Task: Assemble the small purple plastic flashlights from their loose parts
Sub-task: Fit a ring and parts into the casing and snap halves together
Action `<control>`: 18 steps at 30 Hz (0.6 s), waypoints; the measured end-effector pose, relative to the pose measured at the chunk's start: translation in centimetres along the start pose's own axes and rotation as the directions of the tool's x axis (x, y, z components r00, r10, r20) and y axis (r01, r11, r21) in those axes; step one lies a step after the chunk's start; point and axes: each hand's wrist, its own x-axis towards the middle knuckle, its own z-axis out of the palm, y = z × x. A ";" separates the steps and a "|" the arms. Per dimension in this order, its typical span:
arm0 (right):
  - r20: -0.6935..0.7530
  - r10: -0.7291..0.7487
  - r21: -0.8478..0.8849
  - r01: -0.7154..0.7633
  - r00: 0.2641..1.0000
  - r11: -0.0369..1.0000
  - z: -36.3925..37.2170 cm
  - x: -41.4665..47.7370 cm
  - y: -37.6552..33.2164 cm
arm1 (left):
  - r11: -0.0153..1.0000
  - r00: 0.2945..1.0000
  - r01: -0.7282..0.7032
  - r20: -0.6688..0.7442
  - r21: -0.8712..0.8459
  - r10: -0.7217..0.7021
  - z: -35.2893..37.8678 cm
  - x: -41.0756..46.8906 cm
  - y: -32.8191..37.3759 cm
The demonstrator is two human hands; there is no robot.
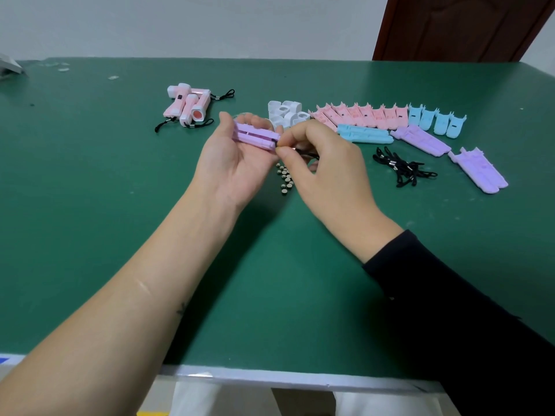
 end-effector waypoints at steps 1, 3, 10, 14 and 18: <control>0.000 -0.001 0.001 0.001 1.000 1.000 0.0 0.0 0.0 | 1.000 1.000 -0.001 -0.007 0.003 0.002 0.0 0.0 0.0; -0.006 -0.005 0.003 0.005 1.000 1.000 0.0 0.0 -0.1 | 1.000 0.999 -0.020 -0.030 0.000 0.020 0.1 0.0 0.1; -0.039 -0.014 0.027 0.015 0.999 1.000 -0.1 0.1 -0.1 | 0.992 0.997 -0.077 -0.024 0.105 0.080 0.4 -0.4 -0.3; -0.032 -0.008 0.051 0.009 0.999 0.999 -0.1 0.0 -0.2 | 0.992 0.994 -0.093 -0.039 0.086 0.097 0.5 -0.4 -0.4; -0.016 -0.003 0.068 0.004 1.000 0.998 -0.1 0.1 -0.4 | 0.989 0.994 -0.100 -0.032 0.104 0.104 0.4 -0.3 -0.5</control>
